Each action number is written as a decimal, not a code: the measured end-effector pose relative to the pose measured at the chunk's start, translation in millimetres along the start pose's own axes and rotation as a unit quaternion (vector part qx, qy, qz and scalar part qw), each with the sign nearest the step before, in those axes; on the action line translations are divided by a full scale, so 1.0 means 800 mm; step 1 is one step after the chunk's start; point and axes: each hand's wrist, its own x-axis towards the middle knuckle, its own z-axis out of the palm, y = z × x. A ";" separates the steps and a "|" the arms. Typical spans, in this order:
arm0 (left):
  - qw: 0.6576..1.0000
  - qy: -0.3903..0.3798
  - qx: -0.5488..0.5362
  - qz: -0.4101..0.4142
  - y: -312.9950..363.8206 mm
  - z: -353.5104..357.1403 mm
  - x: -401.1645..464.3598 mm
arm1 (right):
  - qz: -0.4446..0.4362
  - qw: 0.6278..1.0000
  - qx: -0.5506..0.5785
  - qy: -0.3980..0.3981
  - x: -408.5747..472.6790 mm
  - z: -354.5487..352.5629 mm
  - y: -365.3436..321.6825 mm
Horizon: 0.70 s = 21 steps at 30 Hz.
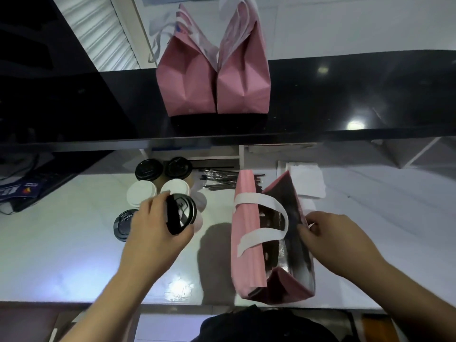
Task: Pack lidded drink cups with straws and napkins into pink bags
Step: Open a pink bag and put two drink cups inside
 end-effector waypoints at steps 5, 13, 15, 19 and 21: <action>0.984 0.063 -0.114 0.120 0.117 -0.069 -0.010 | -0.026 1.000 0.014 -0.008 -0.003 -0.002 0.002; 0.950 -0.150 0.085 0.260 0.238 0.017 0.000 | -0.028 0.998 0.060 -0.024 -0.012 -0.016 0.024; 0.933 -0.205 0.145 0.259 0.235 0.042 0.007 | -0.026 0.997 0.066 -0.018 -0.014 -0.017 0.029; 0.907 -0.248 0.222 0.259 0.230 0.088 0.017 | -0.031 0.998 0.047 -0.019 -0.014 -0.019 0.035; 0.900 -0.241 0.249 0.265 0.230 0.106 0.022 | -0.033 0.999 0.037 -0.017 -0.013 -0.019 0.037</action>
